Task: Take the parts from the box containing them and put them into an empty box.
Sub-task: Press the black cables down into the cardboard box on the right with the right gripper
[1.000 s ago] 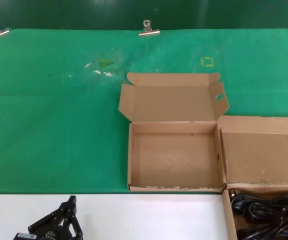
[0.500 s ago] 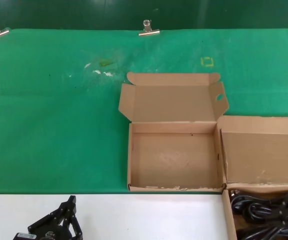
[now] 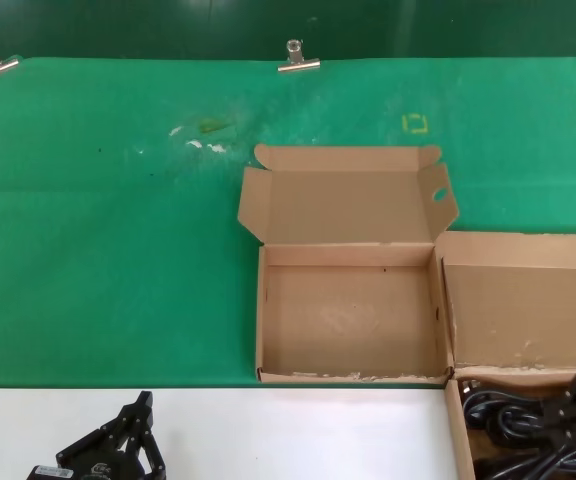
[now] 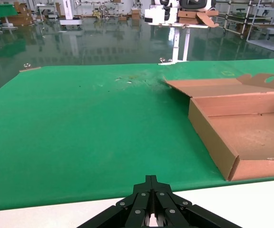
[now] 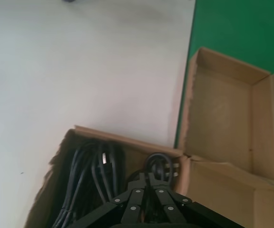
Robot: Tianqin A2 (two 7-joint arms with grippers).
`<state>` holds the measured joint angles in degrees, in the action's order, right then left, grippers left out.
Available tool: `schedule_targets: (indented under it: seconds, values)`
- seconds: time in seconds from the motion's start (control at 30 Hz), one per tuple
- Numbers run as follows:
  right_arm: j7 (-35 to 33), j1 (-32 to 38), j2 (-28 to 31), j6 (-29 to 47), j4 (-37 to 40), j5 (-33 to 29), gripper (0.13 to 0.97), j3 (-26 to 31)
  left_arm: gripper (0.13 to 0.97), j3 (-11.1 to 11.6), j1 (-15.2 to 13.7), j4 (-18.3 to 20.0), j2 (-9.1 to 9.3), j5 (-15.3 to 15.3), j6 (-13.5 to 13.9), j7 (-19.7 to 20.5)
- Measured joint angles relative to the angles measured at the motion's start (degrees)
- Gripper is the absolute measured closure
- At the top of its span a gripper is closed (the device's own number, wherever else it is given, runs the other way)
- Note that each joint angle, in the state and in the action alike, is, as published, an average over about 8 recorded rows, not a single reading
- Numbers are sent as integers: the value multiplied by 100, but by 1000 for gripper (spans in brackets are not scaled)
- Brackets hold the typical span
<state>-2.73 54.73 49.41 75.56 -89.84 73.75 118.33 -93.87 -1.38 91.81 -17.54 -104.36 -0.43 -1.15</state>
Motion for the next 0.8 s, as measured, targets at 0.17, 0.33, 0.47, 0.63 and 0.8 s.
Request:
schedule_targets:
  seconds: [0.17, 0.33, 0.47, 0.63, 0.8]
  values:
    - [-44, -194, 129, -20, -63, -3, 935, -8, 948, 0, 0, 0, 0, 0, 0, 0]
    - [-88, -388, 221, -63, -102, -18, 894, -15, 948, 0, 0, 0, 0, 0, 0, 0]
    - [-127, -484, 246, -98, -73, -59, 852, -5, 948, 0, 0, 0, 0, 0, 0, 0]
    - [-201, -540, 231, -138, 24, -132, 779, 24, 948, 0, 0, 0, 0, 0, 0, 0]
    - [-279, -555, 180, -175, 151, -207, 705, 62, 948, 0, 0, 0, 0, 0, 0, 0]
